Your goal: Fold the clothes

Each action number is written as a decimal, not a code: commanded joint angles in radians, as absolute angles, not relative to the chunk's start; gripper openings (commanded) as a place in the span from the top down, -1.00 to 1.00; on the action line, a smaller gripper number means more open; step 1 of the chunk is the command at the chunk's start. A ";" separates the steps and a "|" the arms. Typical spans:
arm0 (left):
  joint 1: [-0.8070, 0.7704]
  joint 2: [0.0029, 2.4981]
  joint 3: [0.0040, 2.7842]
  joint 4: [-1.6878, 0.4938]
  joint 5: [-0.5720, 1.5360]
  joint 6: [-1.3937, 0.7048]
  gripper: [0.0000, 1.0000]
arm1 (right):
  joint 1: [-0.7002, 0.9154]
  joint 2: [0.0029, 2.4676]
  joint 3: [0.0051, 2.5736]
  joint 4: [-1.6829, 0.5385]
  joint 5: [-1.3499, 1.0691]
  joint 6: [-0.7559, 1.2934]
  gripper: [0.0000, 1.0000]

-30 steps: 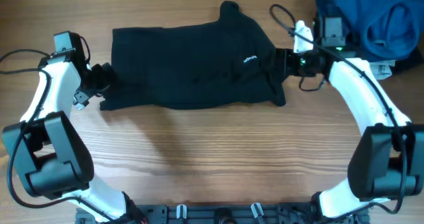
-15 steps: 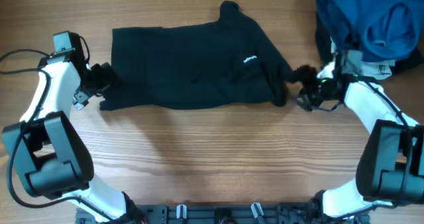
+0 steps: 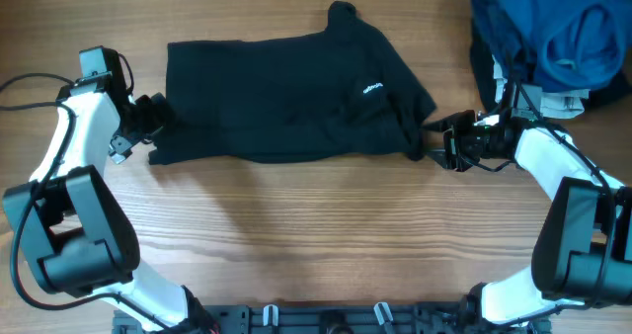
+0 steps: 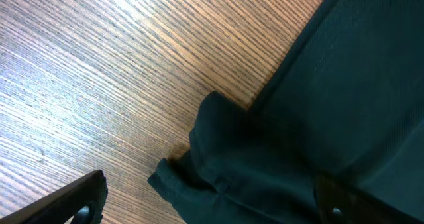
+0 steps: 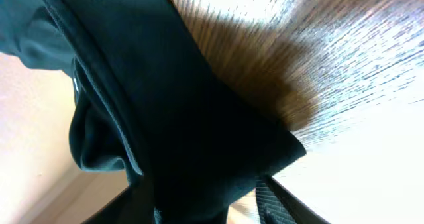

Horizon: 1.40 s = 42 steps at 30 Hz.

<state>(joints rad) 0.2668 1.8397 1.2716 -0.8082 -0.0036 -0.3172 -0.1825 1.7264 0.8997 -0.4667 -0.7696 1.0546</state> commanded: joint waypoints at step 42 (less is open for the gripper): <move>0.222 1.777 1.296 -0.782 0.313 0.100 -0.51 | -0.020 1.639 1.429 -0.836 -0.305 -0.094 -0.99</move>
<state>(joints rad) 0.2581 1.7954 1.2827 -0.7456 0.2871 -0.0376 -0.0334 1.6360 1.4254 -0.8318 -0.2874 -0.0696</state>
